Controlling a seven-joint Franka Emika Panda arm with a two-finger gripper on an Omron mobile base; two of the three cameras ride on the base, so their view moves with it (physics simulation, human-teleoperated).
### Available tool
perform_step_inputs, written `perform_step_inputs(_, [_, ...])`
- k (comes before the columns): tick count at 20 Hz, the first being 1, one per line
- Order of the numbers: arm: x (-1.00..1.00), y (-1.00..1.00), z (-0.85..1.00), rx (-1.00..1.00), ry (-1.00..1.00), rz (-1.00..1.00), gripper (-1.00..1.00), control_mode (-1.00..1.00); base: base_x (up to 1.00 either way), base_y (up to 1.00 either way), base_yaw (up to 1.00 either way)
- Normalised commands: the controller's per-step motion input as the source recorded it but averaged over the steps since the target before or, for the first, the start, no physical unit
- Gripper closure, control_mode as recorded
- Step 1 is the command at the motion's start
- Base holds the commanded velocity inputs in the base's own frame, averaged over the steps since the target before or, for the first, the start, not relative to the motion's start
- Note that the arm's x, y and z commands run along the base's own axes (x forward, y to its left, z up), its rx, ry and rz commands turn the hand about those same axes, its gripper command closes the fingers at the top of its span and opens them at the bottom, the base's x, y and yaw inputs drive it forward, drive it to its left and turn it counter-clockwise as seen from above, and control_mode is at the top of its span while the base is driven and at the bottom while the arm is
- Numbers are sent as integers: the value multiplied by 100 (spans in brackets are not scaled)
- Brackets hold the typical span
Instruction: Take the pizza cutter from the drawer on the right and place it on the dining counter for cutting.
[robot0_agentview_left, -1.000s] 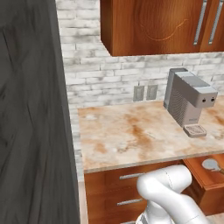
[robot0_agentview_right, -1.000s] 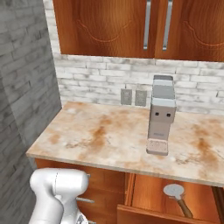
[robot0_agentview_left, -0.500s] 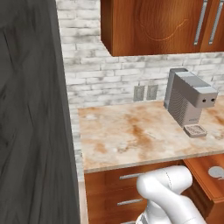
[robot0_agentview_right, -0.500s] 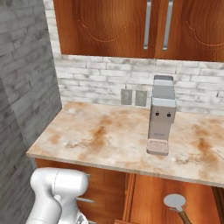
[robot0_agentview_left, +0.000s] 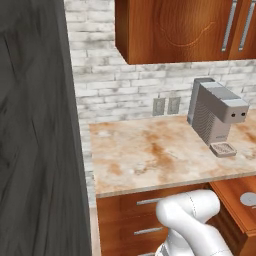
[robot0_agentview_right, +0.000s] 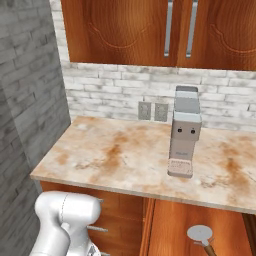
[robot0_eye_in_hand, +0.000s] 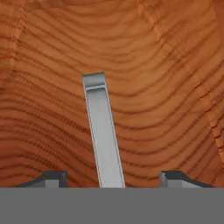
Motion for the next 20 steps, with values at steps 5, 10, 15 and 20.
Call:
perform_step_inputs(5, [-26, -5, 97, 0, 10, -3, -100, -100, 0, 0, 0])
perform_step_inputs(10, [3, 0, 100, 0, 21, -6, -100, -100, 0, 0, 0])
perform_step_inputs(15, [54, 0, 96, 0, 19, 0, -100, -100, 0, 0, 0])
perform_step_inputs(20, [73, 0, 87, 0, 23, 0, -100, -100, 0, 0, 0])
